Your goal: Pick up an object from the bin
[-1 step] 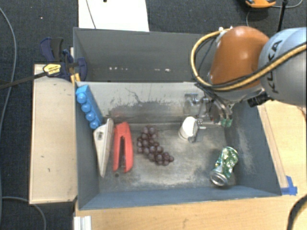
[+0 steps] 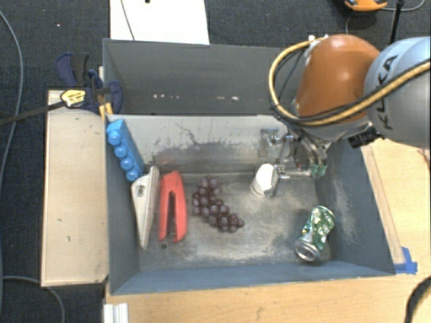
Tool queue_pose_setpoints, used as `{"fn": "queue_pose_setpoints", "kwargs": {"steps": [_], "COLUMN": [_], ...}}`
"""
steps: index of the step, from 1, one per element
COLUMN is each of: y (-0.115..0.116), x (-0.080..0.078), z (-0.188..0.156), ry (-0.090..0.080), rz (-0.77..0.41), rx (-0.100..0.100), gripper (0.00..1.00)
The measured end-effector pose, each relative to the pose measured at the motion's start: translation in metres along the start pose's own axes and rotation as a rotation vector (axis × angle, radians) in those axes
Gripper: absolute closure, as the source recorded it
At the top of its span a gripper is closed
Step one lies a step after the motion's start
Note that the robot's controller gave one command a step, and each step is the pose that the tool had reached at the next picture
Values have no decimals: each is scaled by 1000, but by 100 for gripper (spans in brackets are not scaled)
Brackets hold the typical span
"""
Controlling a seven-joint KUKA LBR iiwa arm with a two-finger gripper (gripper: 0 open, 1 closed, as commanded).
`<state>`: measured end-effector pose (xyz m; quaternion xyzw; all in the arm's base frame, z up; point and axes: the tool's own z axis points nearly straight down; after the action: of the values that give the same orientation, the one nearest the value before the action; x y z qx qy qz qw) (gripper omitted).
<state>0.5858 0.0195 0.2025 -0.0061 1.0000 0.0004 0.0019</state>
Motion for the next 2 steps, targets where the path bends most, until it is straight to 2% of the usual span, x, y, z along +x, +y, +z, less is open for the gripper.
{"fn": "queue_pose_setpoints", "kwargs": {"steps": [1, 2], "y": [39, 69], "x": [11, 39], "z": [62, 74], "ry": [-2, 10], "rz": [-59, 61], "rx": [0, 1], "gripper": [0, 0]}}
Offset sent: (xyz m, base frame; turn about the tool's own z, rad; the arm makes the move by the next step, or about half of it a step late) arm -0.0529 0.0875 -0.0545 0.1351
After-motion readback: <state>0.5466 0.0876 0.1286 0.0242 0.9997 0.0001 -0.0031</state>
